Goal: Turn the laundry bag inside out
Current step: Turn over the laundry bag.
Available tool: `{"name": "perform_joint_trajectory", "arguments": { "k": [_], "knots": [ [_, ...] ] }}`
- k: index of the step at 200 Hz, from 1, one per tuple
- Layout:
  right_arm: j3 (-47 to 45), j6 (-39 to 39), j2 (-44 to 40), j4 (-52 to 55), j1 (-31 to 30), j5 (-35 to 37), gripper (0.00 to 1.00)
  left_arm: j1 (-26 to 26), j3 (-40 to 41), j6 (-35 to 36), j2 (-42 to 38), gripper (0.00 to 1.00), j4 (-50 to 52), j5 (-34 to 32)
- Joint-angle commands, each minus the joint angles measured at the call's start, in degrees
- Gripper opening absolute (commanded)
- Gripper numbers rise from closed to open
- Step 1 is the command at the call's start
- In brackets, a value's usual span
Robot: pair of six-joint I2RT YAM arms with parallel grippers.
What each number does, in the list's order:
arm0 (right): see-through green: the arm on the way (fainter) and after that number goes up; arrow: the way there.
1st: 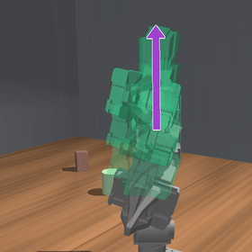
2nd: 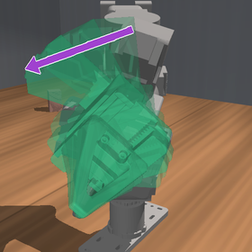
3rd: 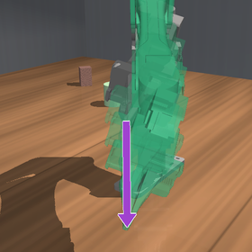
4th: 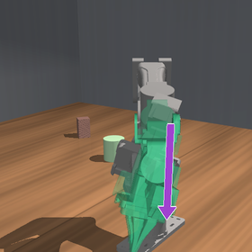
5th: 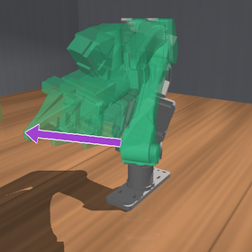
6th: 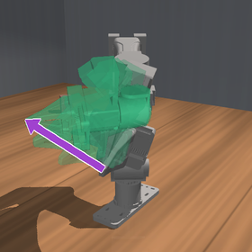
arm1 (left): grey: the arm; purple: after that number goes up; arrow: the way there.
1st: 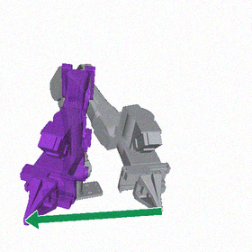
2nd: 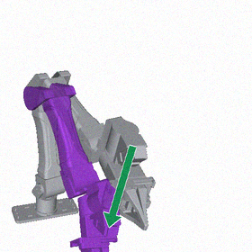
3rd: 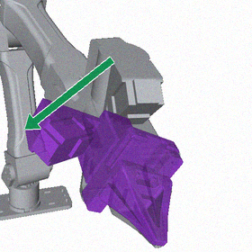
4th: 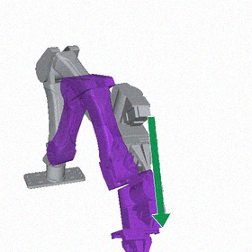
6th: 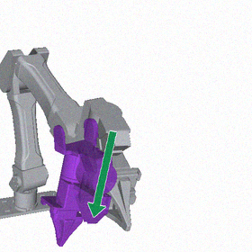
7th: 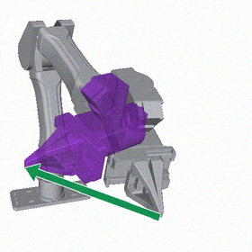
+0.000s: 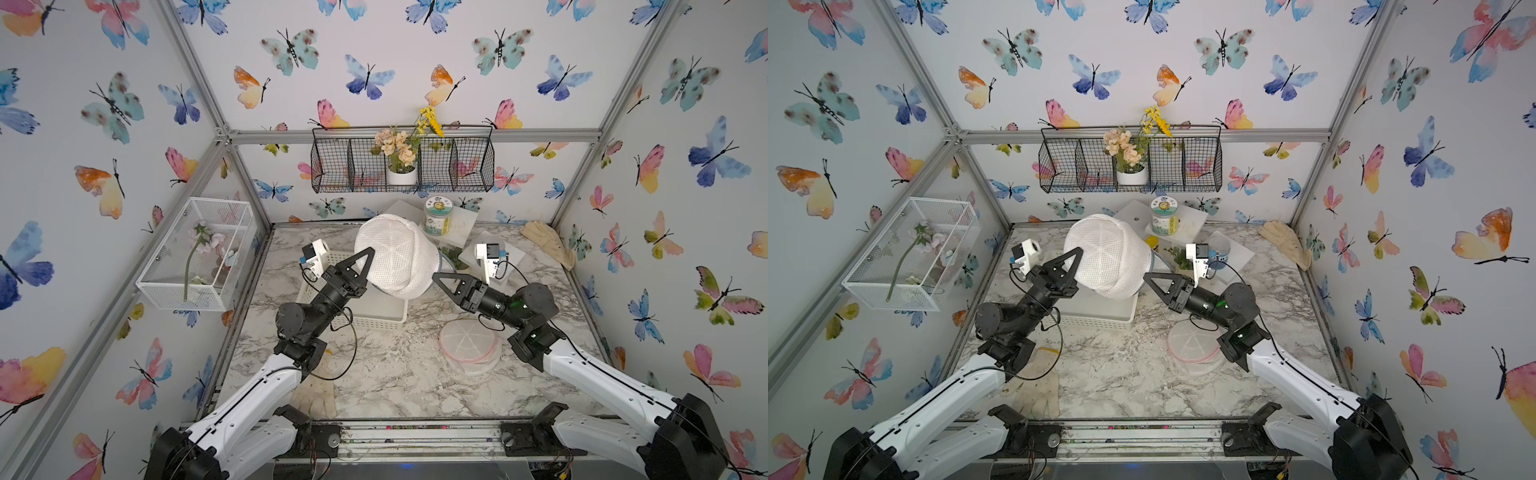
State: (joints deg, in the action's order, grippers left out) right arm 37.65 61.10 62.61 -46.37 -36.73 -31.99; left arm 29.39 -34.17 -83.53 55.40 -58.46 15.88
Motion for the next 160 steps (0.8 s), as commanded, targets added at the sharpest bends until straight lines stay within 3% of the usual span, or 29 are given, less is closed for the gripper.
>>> {"name": "perform_joint_trajectory", "arguments": {
  "k": [1,35,60,81,90,101,119,134,160],
  "knots": [
    [-4.3,0.2,-2.4,-3.3,0.0,5.5,0.02,0.3,-0.8,-1.3,-1.2,0.00,-5.2,-2.3],
    [-13.6,2.3,-4.6,-3.9,0.0,16.3,0.02,1.1,-3.2,-2.1,-0.4,0.00,-9.0,-1.7],
    [-15.3,3.6,-1.2,-4.3,0.0,16.1,0.02,2.7,-5.8,-1.9,0.7,0.00,-12.2,-1.4],
    [-12.2,2.0,2.7,-4.7,0.0,11.4,0.02,4.7,-8.3,-1.0,2.2,0.00,-14.6,-0.2],
    [-9.7,0.1,4.0,-3.9,0.0,8.3,0.12,5.3,-9.1,-0.5,2.7,0.00,-14.7,0.6],
    [-6.5,-3.7,4.5,-1.2,0.0,5.1,0.34,5.5,-9.3,0.1,2.7,0.00,-14.2,0.8],
    [-2.3,-12.3,1.9,9.5,0.0,5.9,0.56,5.5,-8.0,0.6,1.4,0.00,-10.7,-1.2],
    [-0.2,-20.4,-2.3,19.6,0.0,10.5,0.65,5.4,-6.4,0.9,-0.6,0.00,-4.2,-4.3],
    [2.1,-35.7,-7.5,35.3,0.0,15.3,0.68,5.4,-4.5,-1.3,-4.0,0.00,9.3,-10.7]
  ]
}}
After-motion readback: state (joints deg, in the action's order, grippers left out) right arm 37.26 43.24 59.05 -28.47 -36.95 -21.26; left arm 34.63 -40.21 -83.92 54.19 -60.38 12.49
